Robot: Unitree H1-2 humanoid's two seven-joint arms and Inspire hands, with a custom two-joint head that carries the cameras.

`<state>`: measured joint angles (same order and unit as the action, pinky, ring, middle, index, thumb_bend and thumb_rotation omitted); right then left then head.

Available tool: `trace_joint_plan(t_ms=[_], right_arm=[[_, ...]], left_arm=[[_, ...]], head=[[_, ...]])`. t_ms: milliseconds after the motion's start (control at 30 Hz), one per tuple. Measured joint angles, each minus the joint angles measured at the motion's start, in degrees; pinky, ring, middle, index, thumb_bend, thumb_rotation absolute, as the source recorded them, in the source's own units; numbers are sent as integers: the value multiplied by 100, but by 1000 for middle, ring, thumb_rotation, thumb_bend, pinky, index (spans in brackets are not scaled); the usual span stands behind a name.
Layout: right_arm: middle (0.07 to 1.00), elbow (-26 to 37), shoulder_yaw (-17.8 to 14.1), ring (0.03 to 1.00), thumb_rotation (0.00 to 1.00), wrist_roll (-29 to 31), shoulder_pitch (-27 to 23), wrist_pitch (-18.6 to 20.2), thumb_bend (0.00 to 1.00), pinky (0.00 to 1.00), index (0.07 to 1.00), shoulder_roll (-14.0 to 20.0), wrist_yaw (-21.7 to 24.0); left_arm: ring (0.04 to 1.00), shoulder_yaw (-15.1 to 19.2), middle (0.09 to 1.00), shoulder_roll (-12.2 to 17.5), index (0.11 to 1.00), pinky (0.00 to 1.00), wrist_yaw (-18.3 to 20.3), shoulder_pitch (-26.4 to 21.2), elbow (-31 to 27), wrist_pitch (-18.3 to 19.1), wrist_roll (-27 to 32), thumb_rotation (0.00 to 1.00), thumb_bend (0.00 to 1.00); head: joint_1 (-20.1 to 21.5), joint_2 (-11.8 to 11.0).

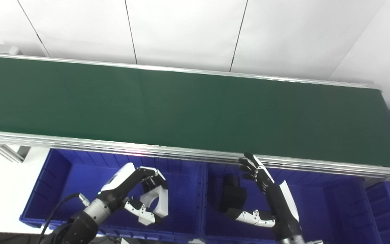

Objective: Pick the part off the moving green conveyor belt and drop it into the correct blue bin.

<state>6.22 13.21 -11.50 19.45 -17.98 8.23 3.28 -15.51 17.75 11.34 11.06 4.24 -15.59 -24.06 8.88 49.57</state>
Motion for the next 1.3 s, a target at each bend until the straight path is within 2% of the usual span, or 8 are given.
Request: trace_joint_plan(t_ms=[167, 200, 267, 333, 533, 833, 1067, 1300], right_arm=[[865, 21, -14, 826, 438, -94, 54, 81, 899, 756, 933, -1, 7], [868, 34, -15, 830, 434, -110, 55, 132, 891, 771, 935, -2, 8], [868, 80, -17, 831, 433, -152, 57, 214, 889, 774, 936, -3, 9], [868, 141, -17, 831, 427, -233, 64, 244, 891, 777, 934, -12, 9], [878, 163, -15, 841, 391, -375, 76, 507, 877, 786, 935, -77, 9], [880, 209, -15, 843, 392, -499, 131, 596, 868, 785, 939, -80, 9], [881, 231, -28, 848, 388, -508, 178, 597, 866, 799, 941, -71, 9], [879, 233, -64, 846, 382, -508, 210, 597, 859, 799, 941, -66, 9]], left_arm=[[424, -66, 524, -86, 527, 495, -3, -22, 83, 299, -268, 0, 494], [696, -68, 754, -91, 659, 609, -51, -35, 104, 315, -353, 31, 538], [762, -69, 813, -98, 750, 635, -127, -74, 191, 325, -477, 34, 562], [825, -64, 903, -97, 850, 621, -156, -84, 246, 360, -527, 191, 631], [993, 22, 999, -95, 982, 845, 26, -77, 250, 323, 177, 496, 884], [961, 278, 991, -470, 957, 895, 182, 51, 314, -230, 1821, 479, 916], [904, 314, 936, -758, 926, 859, 200, 178, 460, -830, 2289, 458, 945], [870, 442, 900, -1105, 896, 824, 184, 303, 464, -876, 2420, 426, 910]], head=[[-9, 0], [9, -17], [35, -35], [35, -44], [70, -88], [132, -193], [158, -228], [202, -255]])
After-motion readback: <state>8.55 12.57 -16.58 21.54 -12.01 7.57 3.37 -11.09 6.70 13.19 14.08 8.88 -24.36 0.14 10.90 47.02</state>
